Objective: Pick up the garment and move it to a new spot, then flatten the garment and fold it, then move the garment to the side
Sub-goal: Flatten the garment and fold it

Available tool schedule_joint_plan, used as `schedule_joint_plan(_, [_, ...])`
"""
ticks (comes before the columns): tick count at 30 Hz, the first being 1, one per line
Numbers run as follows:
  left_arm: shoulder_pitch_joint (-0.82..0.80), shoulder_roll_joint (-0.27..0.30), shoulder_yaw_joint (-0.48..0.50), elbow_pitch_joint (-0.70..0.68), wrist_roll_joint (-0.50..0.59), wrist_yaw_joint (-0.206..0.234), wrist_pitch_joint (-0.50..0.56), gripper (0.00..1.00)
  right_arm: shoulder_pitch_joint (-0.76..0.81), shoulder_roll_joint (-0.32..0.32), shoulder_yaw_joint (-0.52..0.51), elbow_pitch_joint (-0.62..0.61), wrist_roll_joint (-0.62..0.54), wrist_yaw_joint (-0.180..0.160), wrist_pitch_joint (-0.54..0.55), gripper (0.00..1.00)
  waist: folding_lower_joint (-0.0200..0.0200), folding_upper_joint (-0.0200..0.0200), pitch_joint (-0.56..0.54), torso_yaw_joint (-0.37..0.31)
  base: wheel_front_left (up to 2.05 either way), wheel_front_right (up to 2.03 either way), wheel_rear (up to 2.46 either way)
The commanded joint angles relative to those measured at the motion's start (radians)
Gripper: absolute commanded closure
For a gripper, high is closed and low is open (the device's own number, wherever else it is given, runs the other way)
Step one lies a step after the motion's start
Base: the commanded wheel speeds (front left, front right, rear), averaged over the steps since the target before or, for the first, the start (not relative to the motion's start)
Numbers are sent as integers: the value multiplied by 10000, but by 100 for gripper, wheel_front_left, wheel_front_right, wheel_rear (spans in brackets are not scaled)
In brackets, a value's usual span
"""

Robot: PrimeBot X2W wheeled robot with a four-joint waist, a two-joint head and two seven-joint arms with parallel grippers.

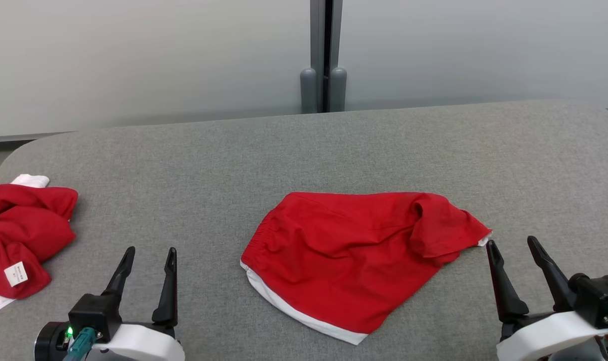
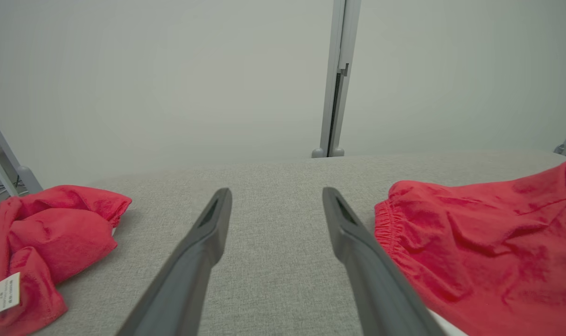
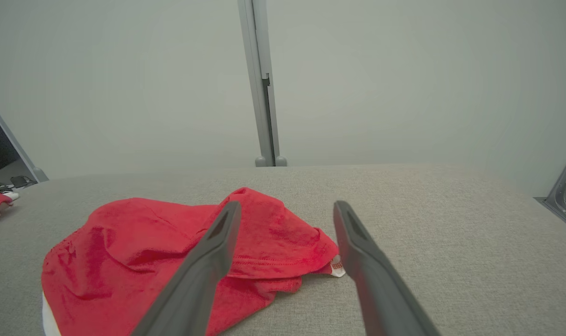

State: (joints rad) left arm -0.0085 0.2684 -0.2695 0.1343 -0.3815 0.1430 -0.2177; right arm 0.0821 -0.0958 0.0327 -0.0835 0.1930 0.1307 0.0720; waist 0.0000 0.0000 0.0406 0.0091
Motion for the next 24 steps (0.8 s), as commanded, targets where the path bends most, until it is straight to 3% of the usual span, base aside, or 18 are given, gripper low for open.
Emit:
schedule_joint_plan(1, [-217,47,7,-55,-61,27,-74,0,-88,-33,-5,-37,45,1,13,0,0,0,117,-4,0,0,0])
schedule_joint_plan(9, [-1033,-94,-262,-192,132,-137,-89,0,-377,-87,624,545,183,1,104,0,0,0,1283,100,0,0,0])
schedule_joint_plan(20, [-2212,-334,-399,-90,286,-340,-305,0,-1764,-98,1614,3524,732,1,-459,0,0,0,2497,613,0,0,0])
schedule_joint_plan(21, [-2259,-345,-411,-73,296,-354,-311,0,-1856,-88,1641,3849,784,1,-417,24,0,0,2520,649,0,0,0])
schedule_joint_plan(22, [-2310,-364,-416,-62,304,-358,-335,0,-1915,-67,1716,4072,841,1,-435,53,0,0,2543,687,0,0,0])
schedule_joint_plan(23, [-2337,-382,-425,-56,320,-365,-357,0,-1972,-45,1766,4228,913,1,-505,67,0,0,2555,714,0,0,0])
schedule_joint_plan(24, [-2329,-388,-413,-44,318,-364,-376,0,-2001,-31,1764,4338,955,1,-606,100,0,0,2560,730,0,0,0])
